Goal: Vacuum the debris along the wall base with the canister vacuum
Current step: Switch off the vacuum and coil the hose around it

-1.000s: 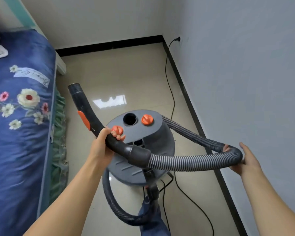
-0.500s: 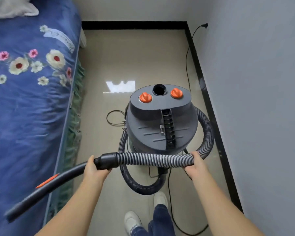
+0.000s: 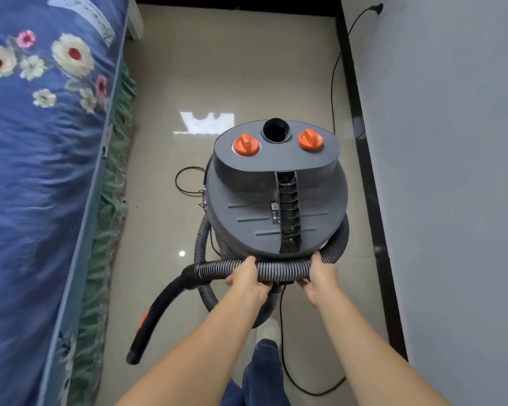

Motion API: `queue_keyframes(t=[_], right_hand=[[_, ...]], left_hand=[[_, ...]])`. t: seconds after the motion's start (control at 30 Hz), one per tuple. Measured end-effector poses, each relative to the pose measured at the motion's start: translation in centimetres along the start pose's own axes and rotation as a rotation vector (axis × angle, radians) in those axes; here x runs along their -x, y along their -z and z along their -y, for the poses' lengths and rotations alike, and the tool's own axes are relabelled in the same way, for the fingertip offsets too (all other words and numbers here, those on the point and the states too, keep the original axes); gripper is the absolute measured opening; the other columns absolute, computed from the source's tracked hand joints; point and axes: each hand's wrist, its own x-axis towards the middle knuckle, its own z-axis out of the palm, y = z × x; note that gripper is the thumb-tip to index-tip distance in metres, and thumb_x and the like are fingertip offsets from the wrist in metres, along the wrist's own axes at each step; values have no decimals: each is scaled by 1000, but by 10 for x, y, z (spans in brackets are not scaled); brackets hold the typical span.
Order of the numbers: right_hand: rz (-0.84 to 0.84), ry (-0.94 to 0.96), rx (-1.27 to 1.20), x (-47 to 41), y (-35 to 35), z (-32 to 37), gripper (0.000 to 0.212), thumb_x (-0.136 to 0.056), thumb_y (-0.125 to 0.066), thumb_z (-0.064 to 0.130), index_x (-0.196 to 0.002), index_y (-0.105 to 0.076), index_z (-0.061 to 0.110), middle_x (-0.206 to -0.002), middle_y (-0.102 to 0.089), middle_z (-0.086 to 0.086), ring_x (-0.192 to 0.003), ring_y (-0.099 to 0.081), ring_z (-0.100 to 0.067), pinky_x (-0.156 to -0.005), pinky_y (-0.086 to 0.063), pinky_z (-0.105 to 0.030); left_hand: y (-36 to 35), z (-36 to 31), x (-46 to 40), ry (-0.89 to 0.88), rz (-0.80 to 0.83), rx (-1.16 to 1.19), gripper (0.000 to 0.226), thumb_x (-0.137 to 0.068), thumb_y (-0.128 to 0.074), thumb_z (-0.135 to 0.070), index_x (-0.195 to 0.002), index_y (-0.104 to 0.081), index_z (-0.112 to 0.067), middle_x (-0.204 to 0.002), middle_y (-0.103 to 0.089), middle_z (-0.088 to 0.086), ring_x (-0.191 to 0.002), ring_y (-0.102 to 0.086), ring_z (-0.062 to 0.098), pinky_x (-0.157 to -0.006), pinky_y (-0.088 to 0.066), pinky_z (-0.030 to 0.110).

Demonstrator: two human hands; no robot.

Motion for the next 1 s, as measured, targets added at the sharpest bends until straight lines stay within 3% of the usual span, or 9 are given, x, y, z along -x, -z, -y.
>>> queue_keyframes(t=[0.17, 0.23, 0.4, 0.5, 0.57, 0.67, 0.8, 0.9, 1.0], right_hand=[[-39, -35, 143, 0, -8, -1, 41, -103, -35, 30, -136, -20, 12, -113, -42, -11, -98, -51, -31, -94, -49, -56], [-74, -37, 165, -7, -12, 2, 39, -104, -34, 28, -135, -20, 10, -118, -43, -13, -100, -50, -32, -93, -49, -58], [-150, -139, 194, -17, -20, 19, 50, -105, -30, 37, -146, -14, 13, -142, -40, -18, -127, -43, -37, -107, -36, -57], [-161, -184, 267, -31, -17, 24, 49, -104, -29, 42, -139, -29, 8, -149, -35, -16, -134, -37, -35, -112, -30, -51], [-83, -125, 259, -32, -13, 20, 42, -104, -37, 33, -139, -28, 11, -146, -38, -14, -128, -45, -37, -105, -39, -56], [-50, -159, 188, -30, -9, 20, 42, -104, -37, 29, -139, -19, 16, -116, -47, -9, -100, -52, -31, -92, -48, -59], [103, -282, 144, -25, -1, 37, 42, -101, -46, 27, -137, -31, 14, -123, -56, -14, -109, -57, -34, -66, -51, -61], [182, -270, 267, -12, 16, 49, 51, -101, -46, 34, -145, -31, 12, -147, -38, -16, -136, -38, -37, -92, -42, -63], [140, -79, 415, 11, 30, 62, 58, -100, -44, 34, -151, -22, 17, -155, -27, -8, -138, -33, -32, -101, -40, -54]], left_hand=[[-26, 20, -6, 24, -177, -126, 38, -91, -49, -7, -128, -45, -8, -110, -65, 18, -80, -64, 36, -37, -52, 48], [-30, 19, -11, 55, -180, -146, 35, -93, -47, -10, -128, -48, -8, -110, -67, 17, -80, -64, 36, -39, -50, 40], [-43, 27, -26, 84, -181, -123, 39, -95, -43, -14, -133, -45, -6, -120, -62, 19, -92, -61, 38, -50, -44, 44], [-46, 31, -38, 32, -186, -146, 40, -96, -44, -17, -135, -42, -9, -126, -59, 17, -100, -59, 36, -47, -46, 37], [-46, 33, -45, 23, -182, -153, 40, -96, -44, -20, -135, -43, -10, -126, -60, 15, -98, -60, 33, -49, -43, 37], [-46, 34, -49, 3, -157, -113, 40, -97, -45, -23, -134, -43, -8, -122, -61, 15, -80, -59, 29, -49, -48, 36], [-36, 23, -25, 95, -59, -141, 40, -96, -49, -23, -133, -46, -8, -120, -60, 13, -102, -60, 30, -90, -45, 42], [-19, -6, 8, 214, 5, -218, 40, -95, -54, -19, -131, -45, -5, -131, -55, 16, -124, -51, 31, -110, -34, 46], [-9, -39, 44, 66, -10, -556, 46, -98, -50, -22, -141, -36, -11, -142, -43, 18, -133, -42, 31, -109, -30, 50]])
